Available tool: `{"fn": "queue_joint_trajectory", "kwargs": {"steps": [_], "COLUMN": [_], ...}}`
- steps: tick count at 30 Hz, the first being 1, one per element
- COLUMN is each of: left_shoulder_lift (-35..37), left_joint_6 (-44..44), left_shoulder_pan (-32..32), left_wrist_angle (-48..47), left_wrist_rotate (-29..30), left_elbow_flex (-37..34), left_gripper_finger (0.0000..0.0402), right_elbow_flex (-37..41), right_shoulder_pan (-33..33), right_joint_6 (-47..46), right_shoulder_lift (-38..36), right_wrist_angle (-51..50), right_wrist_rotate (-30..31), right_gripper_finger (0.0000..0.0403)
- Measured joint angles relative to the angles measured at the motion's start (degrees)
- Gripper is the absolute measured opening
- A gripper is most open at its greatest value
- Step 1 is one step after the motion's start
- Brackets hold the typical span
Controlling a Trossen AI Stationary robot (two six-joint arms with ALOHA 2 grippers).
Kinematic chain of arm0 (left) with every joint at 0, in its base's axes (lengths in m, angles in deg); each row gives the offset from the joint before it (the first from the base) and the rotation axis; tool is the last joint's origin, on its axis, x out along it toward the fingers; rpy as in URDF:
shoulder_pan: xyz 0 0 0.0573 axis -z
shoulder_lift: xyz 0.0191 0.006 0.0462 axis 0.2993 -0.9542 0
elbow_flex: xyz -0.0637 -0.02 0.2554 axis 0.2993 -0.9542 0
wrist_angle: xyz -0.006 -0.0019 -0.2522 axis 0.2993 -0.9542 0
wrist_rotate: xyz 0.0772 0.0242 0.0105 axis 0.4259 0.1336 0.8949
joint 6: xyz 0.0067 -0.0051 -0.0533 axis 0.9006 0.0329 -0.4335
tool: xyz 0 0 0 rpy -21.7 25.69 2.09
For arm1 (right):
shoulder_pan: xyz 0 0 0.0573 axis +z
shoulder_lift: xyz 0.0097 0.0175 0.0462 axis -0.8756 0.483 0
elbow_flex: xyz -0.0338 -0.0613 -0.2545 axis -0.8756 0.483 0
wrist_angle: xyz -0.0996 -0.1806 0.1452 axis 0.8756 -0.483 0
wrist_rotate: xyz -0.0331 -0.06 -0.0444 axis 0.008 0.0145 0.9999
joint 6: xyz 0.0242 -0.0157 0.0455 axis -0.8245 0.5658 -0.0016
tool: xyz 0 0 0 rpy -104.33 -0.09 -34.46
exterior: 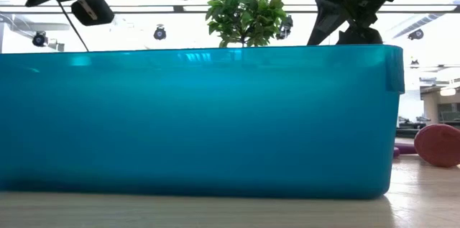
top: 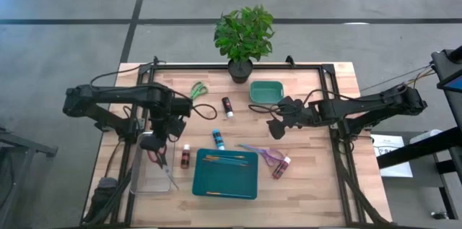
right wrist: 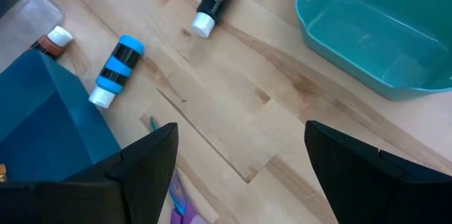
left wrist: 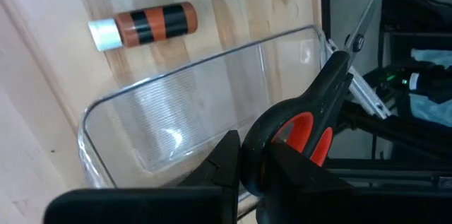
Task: Pick & Place Paint Supplies
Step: Put the black scissors into the transparent bin
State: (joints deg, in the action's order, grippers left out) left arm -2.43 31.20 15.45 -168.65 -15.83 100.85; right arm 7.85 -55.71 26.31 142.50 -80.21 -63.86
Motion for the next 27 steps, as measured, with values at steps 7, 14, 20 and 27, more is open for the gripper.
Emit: {"fn": "queue_joint_trajectory", "kwargs": {"steps": [7, 14, 20, 27], "left_shoulder_lift": [0.00, 0.00, 0.00, 0.00], "left_joint_6": [1.79, 2.99, 5.56, 6.14], "left_shoulder_pan": [-0.01, -0.01, -1.41, -6.38], "left_wrist_angle": [-0.03, -0.06, -0.05, -0.04], "left_wrist_rotate": [-0.02, -1.52, -0.67, 5.38], "left_elbow_flex": [-6.17, -12.54, -14.20, -14.20], "left_gripper_finger": [0.0035, 0.0035, 0.0035, 0.0035], "right_elbow_flex": [0.00, 0.00, 0.00, 0.00], "right_shoulder_pan": [0.02, 0.62, 0.63, 0.63], "right_joint_6": [0.18, 0.44, 0.48, 0.25], "right_shoulder_lift": [0.02, 0.04, 0.04, 0.04], "right_wrist_angle": [-0.02, -0.02, -0.04, -0.04], "right_wrist_rotate": [0.00, 0.00, 0.00, 0.00], "right_gripper_finger": [0.0302, 0.0302, 0.0302, 0.0302]}}
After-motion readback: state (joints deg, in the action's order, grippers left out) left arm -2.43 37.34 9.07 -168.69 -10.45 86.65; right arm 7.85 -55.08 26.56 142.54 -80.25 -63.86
